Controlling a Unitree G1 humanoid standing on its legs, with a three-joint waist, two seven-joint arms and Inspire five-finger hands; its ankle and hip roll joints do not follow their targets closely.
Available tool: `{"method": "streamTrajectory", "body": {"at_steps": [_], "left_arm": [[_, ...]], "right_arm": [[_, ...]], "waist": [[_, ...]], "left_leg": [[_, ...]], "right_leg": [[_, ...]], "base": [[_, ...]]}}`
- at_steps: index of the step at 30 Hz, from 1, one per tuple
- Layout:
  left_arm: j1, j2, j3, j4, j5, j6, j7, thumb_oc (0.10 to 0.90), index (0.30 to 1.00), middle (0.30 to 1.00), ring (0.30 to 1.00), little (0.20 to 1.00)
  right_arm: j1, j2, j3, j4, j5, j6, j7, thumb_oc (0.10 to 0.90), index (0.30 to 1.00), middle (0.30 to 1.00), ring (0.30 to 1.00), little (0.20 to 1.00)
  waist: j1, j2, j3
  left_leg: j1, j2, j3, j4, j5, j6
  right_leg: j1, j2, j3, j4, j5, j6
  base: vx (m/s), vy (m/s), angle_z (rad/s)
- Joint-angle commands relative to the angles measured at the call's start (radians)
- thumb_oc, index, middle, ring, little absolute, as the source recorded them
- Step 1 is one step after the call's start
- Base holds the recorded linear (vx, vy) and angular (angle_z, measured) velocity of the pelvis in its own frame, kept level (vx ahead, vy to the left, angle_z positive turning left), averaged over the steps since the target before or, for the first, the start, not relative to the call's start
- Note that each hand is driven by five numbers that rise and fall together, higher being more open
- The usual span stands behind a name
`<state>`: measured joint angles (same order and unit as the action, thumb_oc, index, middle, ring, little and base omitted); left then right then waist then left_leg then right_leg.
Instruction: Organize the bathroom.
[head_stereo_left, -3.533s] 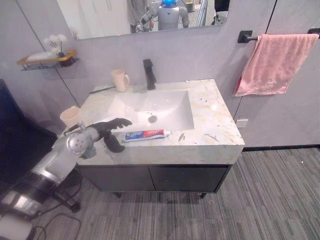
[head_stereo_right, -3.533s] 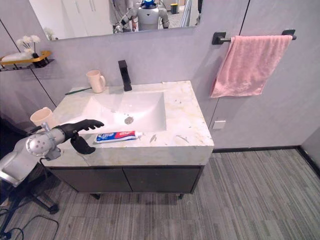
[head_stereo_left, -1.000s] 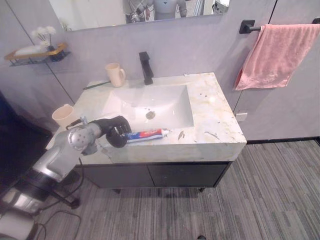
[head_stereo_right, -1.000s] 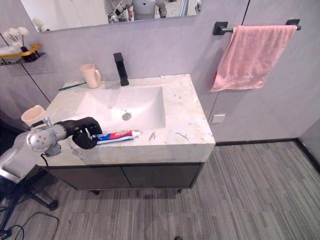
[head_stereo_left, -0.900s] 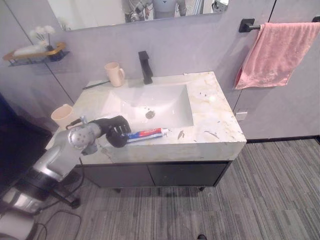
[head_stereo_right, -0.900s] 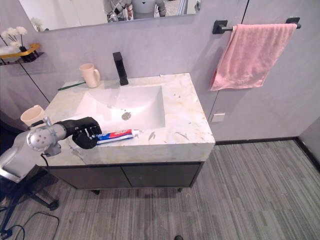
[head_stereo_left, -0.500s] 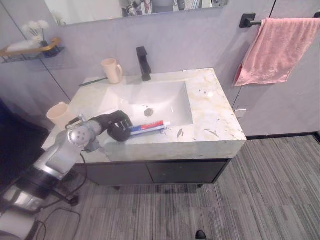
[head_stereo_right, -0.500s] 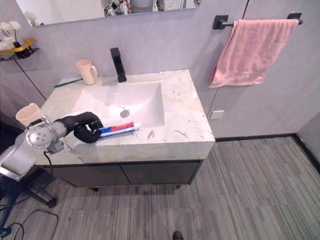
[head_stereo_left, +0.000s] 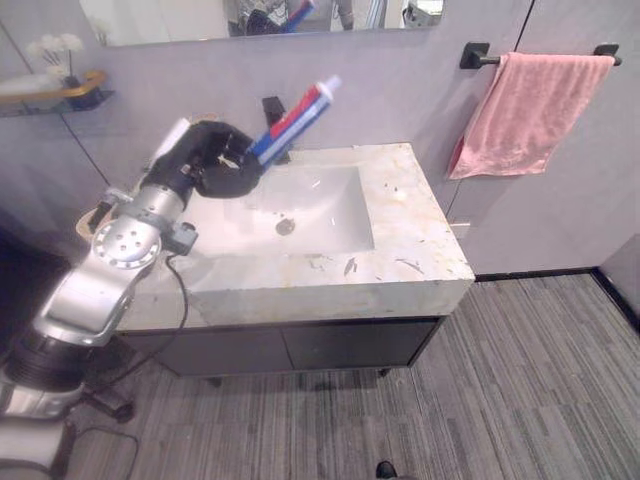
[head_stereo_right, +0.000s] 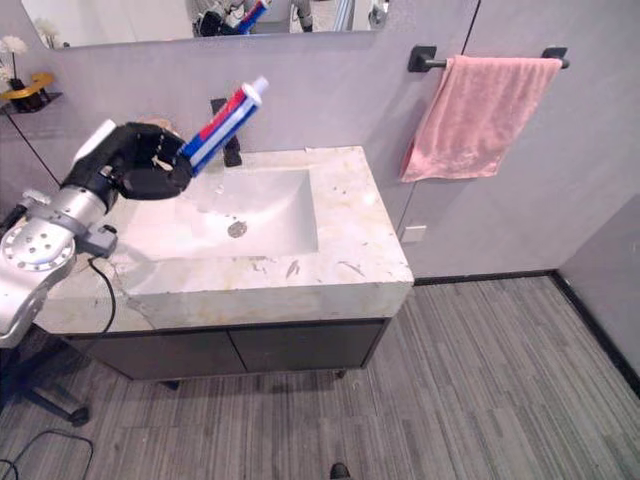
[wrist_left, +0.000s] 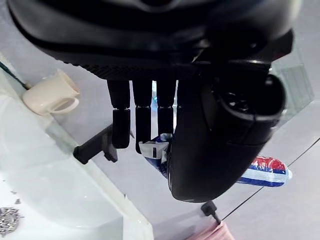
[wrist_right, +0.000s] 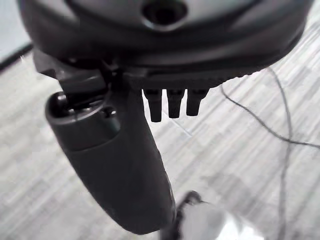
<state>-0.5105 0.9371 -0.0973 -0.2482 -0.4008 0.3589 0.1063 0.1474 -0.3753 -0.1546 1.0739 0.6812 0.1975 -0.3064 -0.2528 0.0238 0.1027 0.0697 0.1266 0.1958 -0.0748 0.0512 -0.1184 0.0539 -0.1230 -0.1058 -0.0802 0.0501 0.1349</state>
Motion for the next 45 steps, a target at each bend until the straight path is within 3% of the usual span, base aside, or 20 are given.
{"method": "streamTrajectory", "body": {"at_steps": [1,3,5,8,9,11,13,15,17,24,33,45], "left_arm": [[-0.161,0.082,0.126,-0.021,-0.079,-0.025,0.110,0.400,0.300,0.300,0.300,0.300],[-0.170,0.093,0.130,-0.022,-0.095,-0.007,0.113,0.400,0.300,0.300,0.300,0.300],[-0.210,0.126,0.125,-0.010,-0.129,0.042,0.118,0.400,0.300,0.300,0.300,0.300],[-0.306,0.159,0.078,0.019,-0.187,0.101,0.149,0.400,0.300,0.300,0.300,0.300],[-0.390,0.167,0.025,0.056,-0.220,0.130,0.173,0.400,0.300,0.300,0.300,0.300],[-0.462,0.167,-0.027,0.097,-0.240,0.138,0.188,0.400,0.300,0.300,0.300,0.300],[-0.628,0.152,-0.144,0.220,-0.259,0.145,0.190,0.400,0.300,0.300,0.300,0.300],[-0.707,0.148,-0.203,0.285,-0.269,0.139,0.181,0.400,0.300,0.300,0.300,0.300],[-0.820,0.120,-0.291,0.433,-0.283,0.088,0.136,0.400,0.300,0.300,0.300,0.300],[-0.957,0.070,-0.438,0.625,-0.341,-0.016,0.088,0.400,0.300,0.300,0.300,0.300],[-0.979,0.032,-0.500,0.654,-0.395,-0.028,0.080,0.400,0.300,0.300,0.300,0.300],[-0.914,0.036,-0.510,0.642,-0.447,-0.053,0.014,0.400,0.300,0.300,0.300,0.300]], "right_arm": [[0.049,-0.236,-0.111,-0.208,0.027,-0.121,-0.143,0.800,0.900,0.900,0.900,0.900],[0.049,-0.273,-0.160,-0.264,0.001,-0.132,-0.145,0.800,0.900,0.900,0.900,0.900],[0.037,-0.368,-0.284,-0.429,-0.040,-0.151,-0.119,0.800,0.900,0.900,0.900,0.900],[-0.019,-0.464,-0.381,-0.684,-0.110,-0.098,-0.077,0.800,0.900,0.900,0.900,0.900],[-0.091,-0.516,-0.383,-0.813,-0.128,-0.075,-0.026,0.800,0.900,0.900,0.900,0.900],[-0.144,-0.536,-0.365,-0.865,-0.119,-0.086,0.031,0.800,0.900,0.900,0.900,0.900],[-0.293,-0.563,-0.282,-0.966,-0.057,-0.059,0.137,0.800,0.900,0.900,0.900,0.900],[-0.363,-0.561,-0.235,-1.001,0.005,-0.043,0.181,0.800,0.900,0.900,0.900,0.900],[-0.498,-0.521,-0.118,-1.075,0.130,-0.005,0.235,0.800,0.900,0.900,0.900,0.900],[-0.743,-0.445,0.079,-1.147,0.307,0.000,0.209,0.800,0.900,0.900,0.900,0.900],[-0.968,-0.443,0.163,-1.099,0.489,0.044,0.144,0.800,0.900,0.900,0.900,0.900],[-1.155,-0.425,0.259,-1.007,0.593,0.099,0.152,0.800,0.900,0.900,0.900,0.900]], "waist": [[-0.033,-0.046,-0.096],[-0.037,-0.048,-0.101],[-0.048,-0.049,-0.108],[-0.060,-0.042,-0.118],[-0.064,-0.032,-0.130],[-0.063,-0.028,-0.135],[-0.062,-0.020,-0.150],[-0.062,-0.020,-0.155],[-0.053,-0.015,-0.167],[-0.030,-0.015,-0.172],[0.000,-0.020,-0.175],[0.037,-0.021,-0.177]], "left_leg": [[-0.108,0.002,-0.078,0.112,0.021,0.023],[-0.107,0.003,-0.075,0.114,0.022,0.023],[-0.098,0.007,-0.067,0.116,0.015,0.022],[-0.098,0.010,-0.057,0.115,0.019,0.025],[-0.090,0.011,-0.052,0.108,0.014,0.023],[-0.091,0.010,-0.049,0.102,0.020,0.024],[-0.084,0.009,-0.043,0.091,0.016,0.022],[-0.086,0.008,-0.039,0.086,0.023,0.023],[-0.083,0.006,-0.036,0.078,0.017,0.021],[-0.099,0.003,-0.045,0.083,0.018,0.025],[-0.101,0.001,-0.052,0.089,0.014,0.026],[-0.096,-0.003,-0.060,0.087,0.011,0.028]], "right_leg": [[0.021,0.048,-0.044,0.068,-0.017,0.007],[0.019,0.050,-0.041,0.070,-0.017,0.005],[0.022,0.054,-0.033,0.076,-0.024,0.002],[0.009,0.057,-0.024,0.089,-0.030,-0.003],[0.006,0.057,-0.024,0.093,-0.039,-0.001],[-0.002,0.058,-0.024,0.095,-0.038,-0.001],[-0.010,0.057,-0.026,0.100,-0.049,0.005],[-0.018,0.057,-0.028,0.101,-0.046,0.006],[-0.019,0.057,-0.032,0.099,-0.056,0.010],[-0.025,0.054,-0.041,0.096,-0.060,0.014],[-0.018,0.043,-0.053,0.097,-0.059,0.024],[-0.012,0.029,-0.055,0.098,-0.062,0.032]], "base": [[0.04,0.005,-0.17],[0.04,0.018,-0.09],[0.04,0.043,-0.09],[0.00,0.061,-0.08],[-0.02,0.070,-0.12],[-0.01,0.054,-0.10],[-0.01,0.055,-0.14],[-0.02,0.036,-0.15],[-0.01,0.034,-0.11],[-0.01,0.005,-0.02],[0.00,0.003,0.00],[0.02,0.015,0.04]]}}
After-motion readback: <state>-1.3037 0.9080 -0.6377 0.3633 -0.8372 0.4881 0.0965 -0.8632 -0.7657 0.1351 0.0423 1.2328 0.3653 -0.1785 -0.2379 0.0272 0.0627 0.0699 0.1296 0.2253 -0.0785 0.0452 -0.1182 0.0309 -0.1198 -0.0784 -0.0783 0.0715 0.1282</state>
